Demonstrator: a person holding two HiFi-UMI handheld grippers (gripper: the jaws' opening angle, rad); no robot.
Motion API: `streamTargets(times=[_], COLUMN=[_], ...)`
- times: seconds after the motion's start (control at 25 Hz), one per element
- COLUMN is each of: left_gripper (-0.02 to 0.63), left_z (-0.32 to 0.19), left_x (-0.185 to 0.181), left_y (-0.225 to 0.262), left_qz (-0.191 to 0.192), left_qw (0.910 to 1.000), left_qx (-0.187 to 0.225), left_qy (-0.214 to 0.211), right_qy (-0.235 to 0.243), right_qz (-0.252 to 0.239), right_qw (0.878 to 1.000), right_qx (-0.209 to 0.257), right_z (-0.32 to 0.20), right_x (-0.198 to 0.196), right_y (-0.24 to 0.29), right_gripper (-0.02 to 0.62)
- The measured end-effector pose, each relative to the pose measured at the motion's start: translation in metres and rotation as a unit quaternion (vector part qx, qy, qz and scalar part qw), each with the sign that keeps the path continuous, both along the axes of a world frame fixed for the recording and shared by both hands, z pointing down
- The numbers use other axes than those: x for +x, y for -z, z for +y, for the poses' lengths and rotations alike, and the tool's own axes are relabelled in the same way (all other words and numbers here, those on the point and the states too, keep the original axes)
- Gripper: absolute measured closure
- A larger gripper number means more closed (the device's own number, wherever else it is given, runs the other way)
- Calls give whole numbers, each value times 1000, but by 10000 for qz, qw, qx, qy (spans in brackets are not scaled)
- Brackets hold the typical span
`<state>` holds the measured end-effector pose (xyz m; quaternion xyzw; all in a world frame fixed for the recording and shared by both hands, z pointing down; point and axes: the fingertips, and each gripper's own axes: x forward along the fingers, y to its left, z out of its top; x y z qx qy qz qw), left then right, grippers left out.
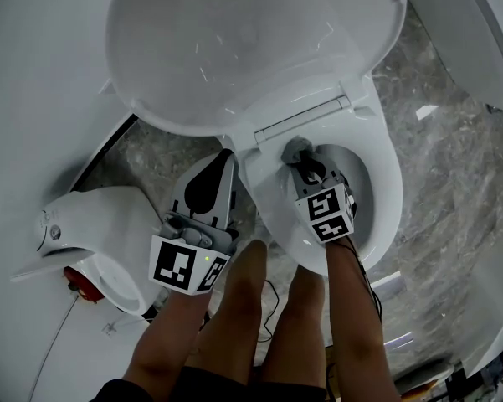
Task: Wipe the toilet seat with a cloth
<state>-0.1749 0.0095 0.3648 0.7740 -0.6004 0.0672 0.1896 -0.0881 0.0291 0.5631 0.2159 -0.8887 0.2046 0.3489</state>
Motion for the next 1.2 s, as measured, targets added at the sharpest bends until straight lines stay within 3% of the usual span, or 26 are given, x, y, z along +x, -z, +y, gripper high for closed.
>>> streamTargets(times=[0.2, 0.32, 0.44, 0.6, 1.0, 1.2], left_gripper=[594, 594, 594, 594, 594, 594], left_z=[2, 0, -2, 0, 20, 24], left_x=[4, 9, 12, 12, -9, -17], left_y=[2, 3, 7, 16, 22, 22], left_qz=[33, 63, 79, 56, -17, -15], left_qw=[10000, 10000, 9999, 9998, 10000, 10000], left_qx=[18, 39, 78, 166, 90, 76], left_qy=[-44, -61, -91, -116, -15, 50], right_qy=[760, 974, 1138, 1043, -203, -56], right_qz=[-379, -264, 10, 134, -824, -842], right_qw=[9910, 9798, 9728, 9735, 9898, 9884], right_qx=[-1038, -1726, -2018, -2031, -1146, -1265], right_z=[80, 125, 160, 168, 59, 80], right_x=[-11, 13, 42, 48, -46, -52], right_y=[4, 3, 3, 3, 24, 30], right_gripper=[543, 543, 543, 543, 541, 541])
